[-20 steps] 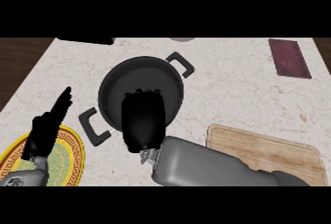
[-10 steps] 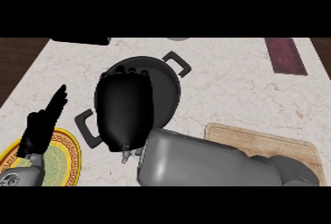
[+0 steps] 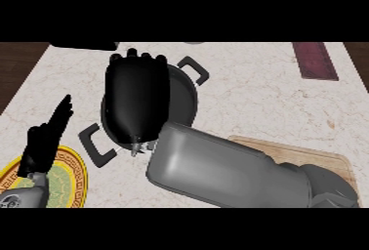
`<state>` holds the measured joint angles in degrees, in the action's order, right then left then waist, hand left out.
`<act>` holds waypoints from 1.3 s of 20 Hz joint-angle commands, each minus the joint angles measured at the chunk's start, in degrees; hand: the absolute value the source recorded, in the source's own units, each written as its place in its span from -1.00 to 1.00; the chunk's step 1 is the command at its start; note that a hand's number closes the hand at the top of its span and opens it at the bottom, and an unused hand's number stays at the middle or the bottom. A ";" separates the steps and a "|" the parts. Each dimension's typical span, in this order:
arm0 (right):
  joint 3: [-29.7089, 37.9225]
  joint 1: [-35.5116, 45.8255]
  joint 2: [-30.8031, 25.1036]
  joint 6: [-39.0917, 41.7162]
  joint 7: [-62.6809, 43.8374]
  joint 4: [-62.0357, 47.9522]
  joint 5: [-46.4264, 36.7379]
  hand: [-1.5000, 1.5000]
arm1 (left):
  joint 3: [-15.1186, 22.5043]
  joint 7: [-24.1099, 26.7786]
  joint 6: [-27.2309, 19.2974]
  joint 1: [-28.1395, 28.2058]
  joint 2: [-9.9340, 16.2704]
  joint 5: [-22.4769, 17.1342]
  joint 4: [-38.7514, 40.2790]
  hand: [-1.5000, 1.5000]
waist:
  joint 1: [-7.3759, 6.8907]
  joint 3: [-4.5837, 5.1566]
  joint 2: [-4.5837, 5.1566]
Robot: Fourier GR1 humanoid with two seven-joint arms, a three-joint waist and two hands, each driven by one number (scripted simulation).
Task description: Pick the bell pepper from the cutting board and place it in the pot
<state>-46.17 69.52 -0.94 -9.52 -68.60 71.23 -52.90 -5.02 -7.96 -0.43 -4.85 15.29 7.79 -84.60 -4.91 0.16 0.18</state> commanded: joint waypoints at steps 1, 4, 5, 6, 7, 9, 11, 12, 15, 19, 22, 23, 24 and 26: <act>1.82 3.05 0.90 -6.43 -10.43 -5.05 1.20 1.00 | -0.08 -1.53 0.32 -0.24 0.23 -0.29 -1.59 0.00 | 0.27 -0.04 0.12; 3.90 4.94 0.90 -8.12 -6.66 -10.81 2.51 1.00 | -1.33 1.36 1.32 1.44 0.94 -1.31 -0.44 0.00 | 0.50 0.00 0.33; 3.95 5.64 0.90 -7.50 -6.42 -11.01 3.16 1.00 | -0.91 -0.80 -0.01 -0.63 0.25 -0.28 0.19 0.00 | 1.47 -0.04 0.25; 5.10 4.62 0.90 -11.65 -2.35 -15.62 2.75 1.00 | 0.59 2.14 -1.11 3.90 -0.84 1.38 -2.04 0.00 | 0.24 -0.03 0.52; 4.70 5.94 0.90 -11.13 -2.21 -15.69 5.46 1.00 | -1.12 1.04 -0.50 0.45 0.43 0.42 0.40 0.00 | 0.74 -0.01 0.57; 4.83 4.33 0.91 -14.61 2.04 -20.34 6.53 1.00 | -0.05 0.15 0.05 1.07 -0.46 -0.03 -1.81 0.00 | 0.36 -0.04 0.75; 7.76 5.01 0.91 -15.27 7.17 -25.52 7.39 1.00 | -1.12 0.60 0.50 2.17 0.09 -0.79 -1.83 0.00 | 0.81 -0.06 0.74; 5.82 4.14 0.92 -17.66 7.41 -26.96 7.29 1.00 | -0.56 0.60 0.92 2.90 0.38 -0.34 -2.83 0.00 | 0.50 -0.07 0.72; 7.19 5.88 0.92 -17.23 11.97 -34.57 9.41 1.00 | 1.18 -0.39 -0.95 3.37 -2.23 0.67 -4.46 0.00 | -0.24 -0.07 1.00; 9.34 5.44 0.93 -21.56 16.03 -37.44 13.72 1.00 | 1.01 -0.47 0.87 3.19 -0.56 0.35 -5.27 0.00 | -1.05 -0.12 1.24; 10.20 2.08 0.93 -25.80 18.76 -40.05 16.53 -1.00 | -0.52 0.02 1.34 0.82 0.26 -0.55 -3.17 0.00 | -1.10 -0.10 1.65; 10.21 0.71 0.94 -26.87 19.65 -39.24 18.33 -1.00 | 0.45 -0.07 0.72 0.55 -0.36 0.50 -3.09 0.00 | -1.04 -0.11 1.61; 11.43 2.40 0.94 -26.75 19.53 -39.43 20.11 -1.00 | -0.57 0.15 1.61 0.04 0.27 -0.65 -2.00 0.00 | -1.87 -0.08 1.85; 13.48 1.66 0.94 -28.28 25.53 -41.02 22.44 -1.00 | 1.16 -0.74 0.36 0.32 -1.10 0.93 -3.25 0.00 | -1.57 -0.15 1.93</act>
<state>-35.26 72.51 -0.11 -33.18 -48.22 32.35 -34.85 -4.31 -8.31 0.00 -4.12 14.42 8.32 -87.62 -6.12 0.06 1.83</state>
